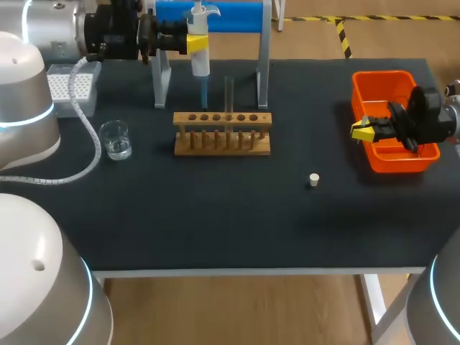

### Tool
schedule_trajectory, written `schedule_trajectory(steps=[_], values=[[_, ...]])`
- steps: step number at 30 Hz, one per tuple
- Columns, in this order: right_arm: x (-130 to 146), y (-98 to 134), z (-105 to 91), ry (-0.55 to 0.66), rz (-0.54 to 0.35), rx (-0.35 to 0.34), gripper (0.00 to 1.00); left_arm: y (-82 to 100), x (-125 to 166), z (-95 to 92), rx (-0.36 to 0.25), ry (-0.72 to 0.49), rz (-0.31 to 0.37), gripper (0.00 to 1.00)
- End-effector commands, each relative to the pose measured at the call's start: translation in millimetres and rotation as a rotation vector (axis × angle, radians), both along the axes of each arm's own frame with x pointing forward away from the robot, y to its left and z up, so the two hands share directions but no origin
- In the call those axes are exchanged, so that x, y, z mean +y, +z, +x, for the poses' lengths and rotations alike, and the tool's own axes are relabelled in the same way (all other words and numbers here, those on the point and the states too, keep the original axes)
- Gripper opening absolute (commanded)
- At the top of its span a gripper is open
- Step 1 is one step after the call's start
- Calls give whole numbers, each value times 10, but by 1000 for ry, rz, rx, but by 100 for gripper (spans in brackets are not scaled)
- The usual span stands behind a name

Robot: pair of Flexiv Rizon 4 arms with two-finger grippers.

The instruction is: Invert the test tube, pick up the pipette, mount the tip to pipette, aspirate from beaker and dispense into the tube, eject the tip, return the pipette, and cap with the stopper.

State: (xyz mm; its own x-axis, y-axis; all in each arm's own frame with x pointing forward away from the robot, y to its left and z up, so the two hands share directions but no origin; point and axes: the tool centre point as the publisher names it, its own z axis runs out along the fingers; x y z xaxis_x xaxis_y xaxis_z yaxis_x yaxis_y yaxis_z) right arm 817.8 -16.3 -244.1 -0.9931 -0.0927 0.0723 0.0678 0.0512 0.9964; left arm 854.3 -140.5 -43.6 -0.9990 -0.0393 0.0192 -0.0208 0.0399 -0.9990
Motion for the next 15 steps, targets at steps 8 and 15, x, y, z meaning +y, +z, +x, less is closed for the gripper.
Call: schedule_trajectory(steps=[8, 15], values=[[-2, -4, 0, 1, -1, 0, 0, 4, 1, -9, -1, 1, 0, 0], [78, 11, 11, 9, -2, -3, 0, 4, 1, -9, -1, 1, 0, 0]])
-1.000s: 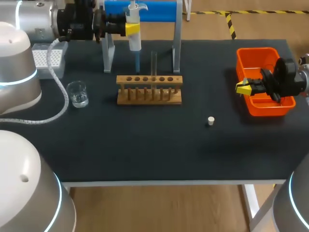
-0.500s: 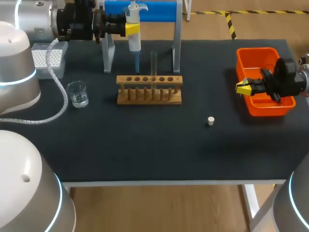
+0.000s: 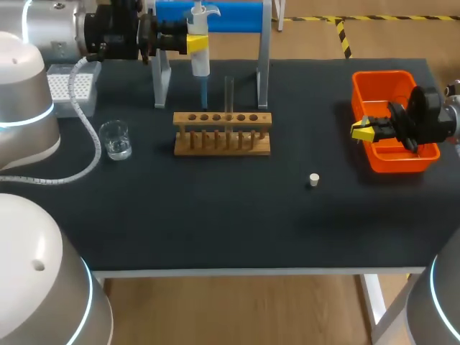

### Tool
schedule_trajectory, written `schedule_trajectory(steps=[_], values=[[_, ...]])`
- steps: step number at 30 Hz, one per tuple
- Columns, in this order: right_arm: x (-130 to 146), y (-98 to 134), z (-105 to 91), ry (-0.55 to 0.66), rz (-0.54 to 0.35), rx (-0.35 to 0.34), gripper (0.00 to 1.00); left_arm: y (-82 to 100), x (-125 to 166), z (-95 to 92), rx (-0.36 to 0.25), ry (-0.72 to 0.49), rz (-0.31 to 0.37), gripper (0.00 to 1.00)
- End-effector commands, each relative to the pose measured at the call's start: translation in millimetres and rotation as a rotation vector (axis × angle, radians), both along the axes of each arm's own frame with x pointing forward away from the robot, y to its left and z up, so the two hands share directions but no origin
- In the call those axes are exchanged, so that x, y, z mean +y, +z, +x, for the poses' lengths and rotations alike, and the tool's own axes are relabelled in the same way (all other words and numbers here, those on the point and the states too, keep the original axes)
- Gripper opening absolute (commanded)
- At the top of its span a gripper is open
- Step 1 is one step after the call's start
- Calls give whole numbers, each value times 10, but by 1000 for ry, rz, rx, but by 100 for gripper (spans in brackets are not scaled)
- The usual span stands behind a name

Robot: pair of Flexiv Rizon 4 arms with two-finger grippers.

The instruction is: Invert the test tube, pick up the pipette, mount the tip to pipette, aspirate from beaker and dispense into the tube, eject the tip, return the pipette, and cap with the stopper.

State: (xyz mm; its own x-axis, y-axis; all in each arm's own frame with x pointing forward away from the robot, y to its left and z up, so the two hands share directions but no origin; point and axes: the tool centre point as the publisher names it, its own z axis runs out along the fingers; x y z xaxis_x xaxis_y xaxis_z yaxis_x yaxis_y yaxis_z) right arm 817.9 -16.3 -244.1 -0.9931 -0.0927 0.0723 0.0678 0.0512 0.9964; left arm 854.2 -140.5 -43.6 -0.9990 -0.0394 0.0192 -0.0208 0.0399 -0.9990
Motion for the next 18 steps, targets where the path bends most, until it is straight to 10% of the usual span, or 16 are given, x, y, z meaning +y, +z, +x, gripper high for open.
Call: schedule_trajectory(steps=[1, 18], values=[[168, 28, 13, 15, -7, -10, 0, 4, 1, -9, -1, 1, 0, 0], [1704, 233, -48, 77, 21, -23, 0, 4, 1, -9, -1, 1, 0, 0]])
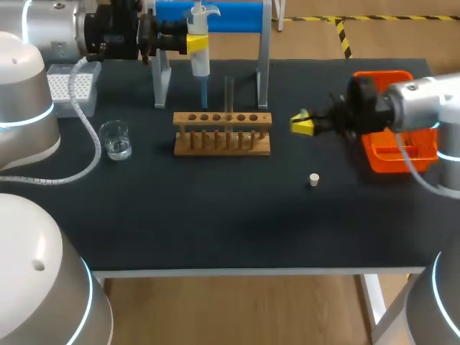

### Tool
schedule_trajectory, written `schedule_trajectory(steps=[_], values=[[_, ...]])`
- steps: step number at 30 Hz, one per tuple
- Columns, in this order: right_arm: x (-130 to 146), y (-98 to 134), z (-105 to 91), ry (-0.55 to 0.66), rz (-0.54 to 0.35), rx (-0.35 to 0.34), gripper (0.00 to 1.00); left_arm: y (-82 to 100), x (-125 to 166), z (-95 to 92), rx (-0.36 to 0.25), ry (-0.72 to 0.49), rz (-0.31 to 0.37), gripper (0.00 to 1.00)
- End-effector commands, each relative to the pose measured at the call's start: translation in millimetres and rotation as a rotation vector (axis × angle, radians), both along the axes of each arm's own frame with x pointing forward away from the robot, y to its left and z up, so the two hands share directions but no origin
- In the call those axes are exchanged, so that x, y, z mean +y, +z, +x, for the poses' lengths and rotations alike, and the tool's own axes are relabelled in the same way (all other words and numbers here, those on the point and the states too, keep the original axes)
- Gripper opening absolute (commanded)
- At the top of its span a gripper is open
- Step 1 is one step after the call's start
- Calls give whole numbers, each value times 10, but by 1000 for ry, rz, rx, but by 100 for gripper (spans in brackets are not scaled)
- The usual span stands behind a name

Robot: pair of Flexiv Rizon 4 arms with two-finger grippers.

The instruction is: Invert the test tube, pick up the pipette, mount the tip to pipette, aspirate from beaker and dispense into the tube, eject the tip, return the pipette, and cap with the stopper.

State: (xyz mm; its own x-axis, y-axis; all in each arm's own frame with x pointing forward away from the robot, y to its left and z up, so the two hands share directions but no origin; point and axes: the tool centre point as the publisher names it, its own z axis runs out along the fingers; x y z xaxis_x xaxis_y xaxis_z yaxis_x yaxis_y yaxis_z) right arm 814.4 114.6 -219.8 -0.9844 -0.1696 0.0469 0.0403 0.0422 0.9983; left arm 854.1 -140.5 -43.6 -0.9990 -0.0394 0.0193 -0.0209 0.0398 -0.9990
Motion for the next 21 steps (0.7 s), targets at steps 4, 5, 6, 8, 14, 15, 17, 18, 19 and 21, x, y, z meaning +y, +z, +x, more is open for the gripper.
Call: schedule_trajectory(steps=[4, 5, 6, 8, 14, 15, 17, 18, 19, 21], values=[[623, 13, -43, -2, 19, -3, 0, 4, 1, -8, -1, 1, 0, 0], [671, 15, -51, -3, 22, -4, 0, 4, 1, -8, -1, 1, 0, 0], [721, 14, -53, -4, 24, -5, 0, 4, 1, -8, -1, 1, 0, 0], [808, 3, -54, -6, 26, -5, 0, 4, 1, -8, -1, 1, 0, 0], [1006, -28, -58, -12, 24, -2, 0, 4, 1, -8, -1, 1, 0, 0], [1028, -36, -57, -13, 24, -2, 0, 4, 1, -8, -1, 1, 0, 0], [1068, -51, -46, -16, 26, -2, 0, 4, 1, -8, -1, 1, 0, 0], [1088, -58, -42, -17, 26, -2, 0, 4, 1, -8, -1, 1, 0, 0], [1109, -65, -42, -15, 29, -1, 0, 4, 1, -8, -1, 1, 0, 0], [1151, -76, -39, -11, 33, -3, 0, 4, 1, -8, -1, 1, 0, 0]])
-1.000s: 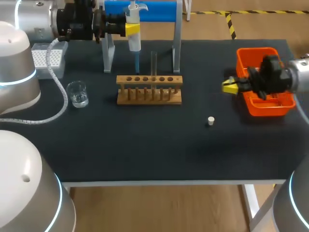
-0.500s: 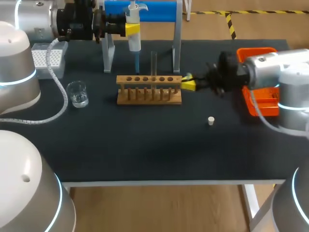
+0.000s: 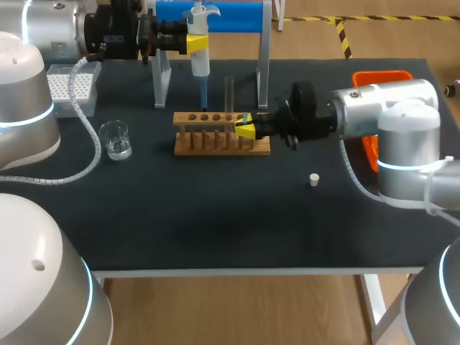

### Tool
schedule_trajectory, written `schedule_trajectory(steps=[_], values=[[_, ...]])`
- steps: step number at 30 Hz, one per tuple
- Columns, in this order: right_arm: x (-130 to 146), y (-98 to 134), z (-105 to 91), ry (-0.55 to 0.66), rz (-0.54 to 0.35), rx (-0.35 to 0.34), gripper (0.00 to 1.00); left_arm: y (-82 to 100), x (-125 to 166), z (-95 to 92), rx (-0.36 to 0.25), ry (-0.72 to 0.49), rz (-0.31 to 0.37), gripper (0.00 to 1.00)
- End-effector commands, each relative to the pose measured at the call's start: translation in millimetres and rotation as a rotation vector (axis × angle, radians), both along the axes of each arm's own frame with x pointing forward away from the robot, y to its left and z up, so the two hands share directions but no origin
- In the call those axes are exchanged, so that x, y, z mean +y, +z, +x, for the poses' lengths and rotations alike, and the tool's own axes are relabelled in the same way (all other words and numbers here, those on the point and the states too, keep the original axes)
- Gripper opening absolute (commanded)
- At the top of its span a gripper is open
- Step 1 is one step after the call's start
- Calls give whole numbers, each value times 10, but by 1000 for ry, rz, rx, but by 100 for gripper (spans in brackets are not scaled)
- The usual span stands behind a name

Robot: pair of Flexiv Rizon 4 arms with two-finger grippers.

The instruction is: Invert the test tube, pick up the pipette, mount the tip to pipette, aspirate from beaker and dispense into the tube, eject the tip, return the pipette, and cap with the stopper.

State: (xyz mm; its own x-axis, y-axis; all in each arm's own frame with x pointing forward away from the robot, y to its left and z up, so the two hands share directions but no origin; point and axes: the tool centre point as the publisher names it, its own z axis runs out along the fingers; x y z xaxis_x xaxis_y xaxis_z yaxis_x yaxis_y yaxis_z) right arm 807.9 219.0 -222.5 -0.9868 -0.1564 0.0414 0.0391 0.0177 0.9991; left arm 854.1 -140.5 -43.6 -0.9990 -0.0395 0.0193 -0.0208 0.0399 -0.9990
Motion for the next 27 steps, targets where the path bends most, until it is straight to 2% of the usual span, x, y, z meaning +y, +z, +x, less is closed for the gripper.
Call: schedule_trajectory(steps=[1, 6, 27], values=[[130, -58, 31, 5, 10, -1, 0, 4, 1, -8, -1, 1, 0, 0], [199, -98, 52, -5, 20, 4, 0, 4, 1, -8, -1, 1, 0, 0], [199, -98, 52, -5, 20, 4, 0, 4, 1, -8, -1, 1, 0, 0]])
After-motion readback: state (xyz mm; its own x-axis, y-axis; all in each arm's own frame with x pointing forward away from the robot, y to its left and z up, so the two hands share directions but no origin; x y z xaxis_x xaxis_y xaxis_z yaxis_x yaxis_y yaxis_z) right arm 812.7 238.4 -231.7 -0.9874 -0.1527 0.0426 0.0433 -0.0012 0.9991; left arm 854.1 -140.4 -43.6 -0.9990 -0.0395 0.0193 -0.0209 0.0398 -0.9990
